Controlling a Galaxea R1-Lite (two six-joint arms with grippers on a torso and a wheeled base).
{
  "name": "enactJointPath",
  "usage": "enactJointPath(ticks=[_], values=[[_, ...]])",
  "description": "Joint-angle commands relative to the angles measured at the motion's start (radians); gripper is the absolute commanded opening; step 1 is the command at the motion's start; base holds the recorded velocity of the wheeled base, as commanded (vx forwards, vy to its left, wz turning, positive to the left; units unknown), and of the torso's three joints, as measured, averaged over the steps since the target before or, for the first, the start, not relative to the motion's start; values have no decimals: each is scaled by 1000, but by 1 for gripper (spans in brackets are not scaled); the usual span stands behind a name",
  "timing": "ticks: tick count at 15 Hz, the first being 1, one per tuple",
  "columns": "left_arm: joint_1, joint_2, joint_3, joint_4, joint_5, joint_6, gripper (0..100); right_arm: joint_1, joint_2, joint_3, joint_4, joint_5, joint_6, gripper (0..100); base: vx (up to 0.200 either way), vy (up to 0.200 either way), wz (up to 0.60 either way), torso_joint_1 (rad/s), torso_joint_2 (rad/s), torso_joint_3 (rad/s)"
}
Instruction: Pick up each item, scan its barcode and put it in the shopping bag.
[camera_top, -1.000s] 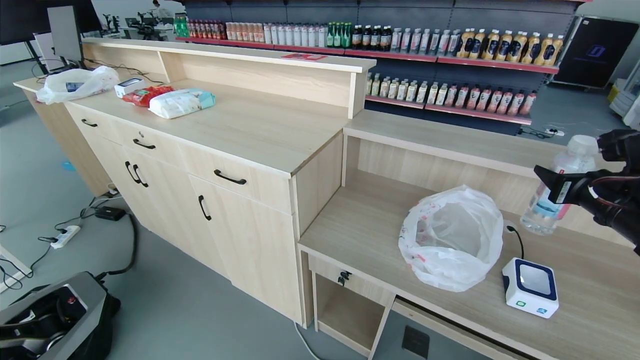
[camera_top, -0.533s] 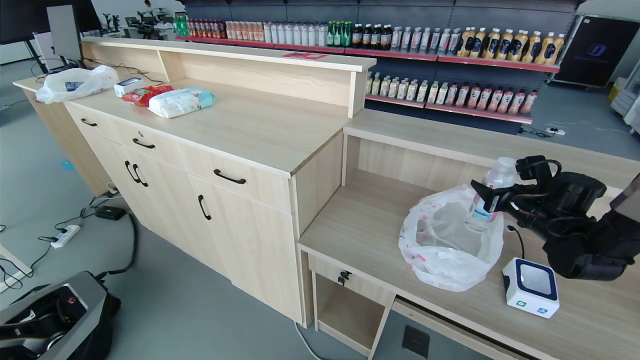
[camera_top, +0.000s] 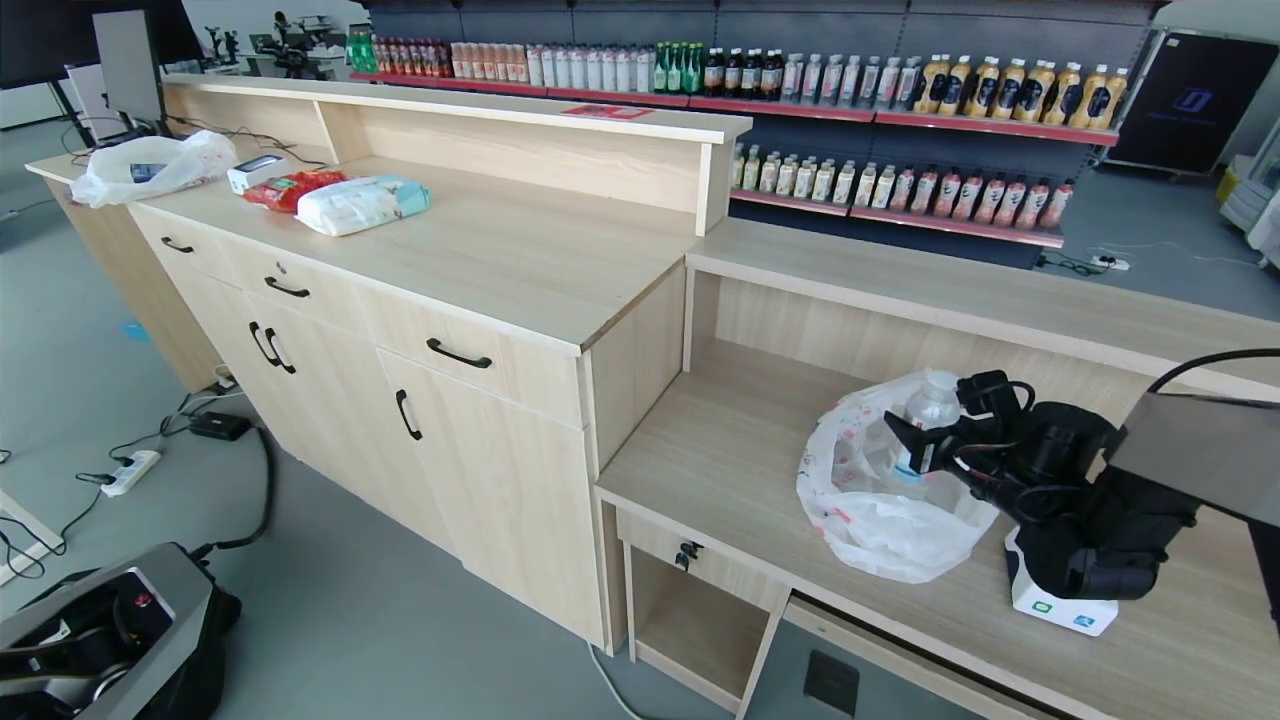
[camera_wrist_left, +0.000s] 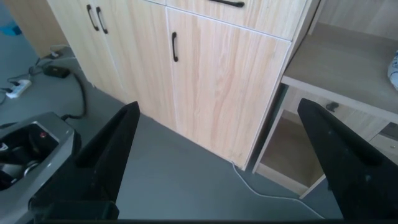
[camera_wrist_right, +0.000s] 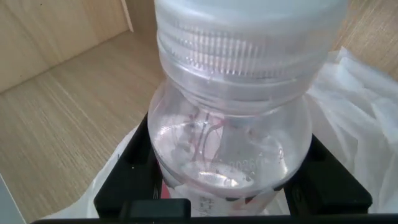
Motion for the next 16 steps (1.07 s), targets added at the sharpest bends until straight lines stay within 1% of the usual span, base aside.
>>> enactJointPath(ticks=[1, 4, 7, 10, 16], values=[[0, 0, 0, 0, 1, 0, 100, 7, 44, 0, -4, 15, 0, 0, 0, 0, 0, 0, 0, 0], [-1, 0, 0, 0, 1, 0, 100, 7, 111, -20, -65, 21, 1, 0, 0, 0, 0, 0, 0, 0], [0, 0, 0, 0, 1, 0, 100, 8, 157, -55, -65, 44, 1, 0, 0, 0, 0, 0, 0, 0], [0, 0, 0, 0, 1, 0, 100, 17, 184, -86, -65, 44, -5, 0, 0, 0, 0, 0, 0, 0], [0, 0, 0, 0, 1, 0, 100, 14, 200, -93, -65, 47, -20, 0, 0, 0, 0, 0, 0, 0]])
